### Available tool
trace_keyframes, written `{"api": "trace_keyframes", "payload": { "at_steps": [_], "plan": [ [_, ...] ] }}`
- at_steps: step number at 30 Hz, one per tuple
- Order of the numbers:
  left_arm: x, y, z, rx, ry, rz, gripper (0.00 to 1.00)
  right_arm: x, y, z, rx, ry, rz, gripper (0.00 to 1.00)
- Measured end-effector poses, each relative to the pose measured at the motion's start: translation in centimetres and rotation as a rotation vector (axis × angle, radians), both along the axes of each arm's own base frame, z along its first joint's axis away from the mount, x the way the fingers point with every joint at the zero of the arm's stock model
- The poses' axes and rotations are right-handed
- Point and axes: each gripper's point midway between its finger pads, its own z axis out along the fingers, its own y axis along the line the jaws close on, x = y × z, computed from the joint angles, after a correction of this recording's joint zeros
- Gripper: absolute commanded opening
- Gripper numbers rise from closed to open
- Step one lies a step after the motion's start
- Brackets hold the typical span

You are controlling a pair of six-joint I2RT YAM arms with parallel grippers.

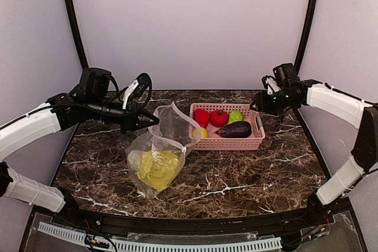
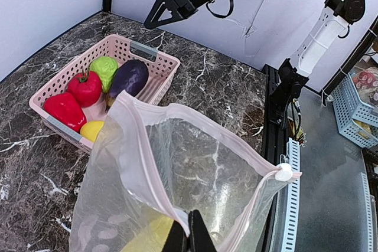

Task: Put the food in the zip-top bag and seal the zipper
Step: Pick up the fake fruit from the bin.

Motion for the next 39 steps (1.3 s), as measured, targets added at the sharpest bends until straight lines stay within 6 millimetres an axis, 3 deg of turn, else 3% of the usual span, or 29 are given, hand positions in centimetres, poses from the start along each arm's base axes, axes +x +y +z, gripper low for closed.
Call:
{"api": "trace_keyframes", "payload": {
  "at_steps": [7,18,30,39],
  "plan": [
    [0.0,0.0,0.0,-0.001,-0.002,0.0,0.01,1.8,2.4,-4.5,-0.05,0.092,0.052,0.64],
    [-0.1,-0.1,-0.1,-0.002,-0.002,-0.003,0.01,6.0,4.9,-8.3,-0.081,0.132,0.079,0.73],
    [-0.1,-0.1,-0.1,-0.002,-0.002,-0.005,0.01,7.9,5.4,-11.5,-0.095,0.174,0.056,0.81],
    [-0.1,-0.2,0.0,-0.003,-0.002,-0.007,0.01,8.7,5.5,-12.1,-0.095,0.174,0.043,0.79]
  ]
}}
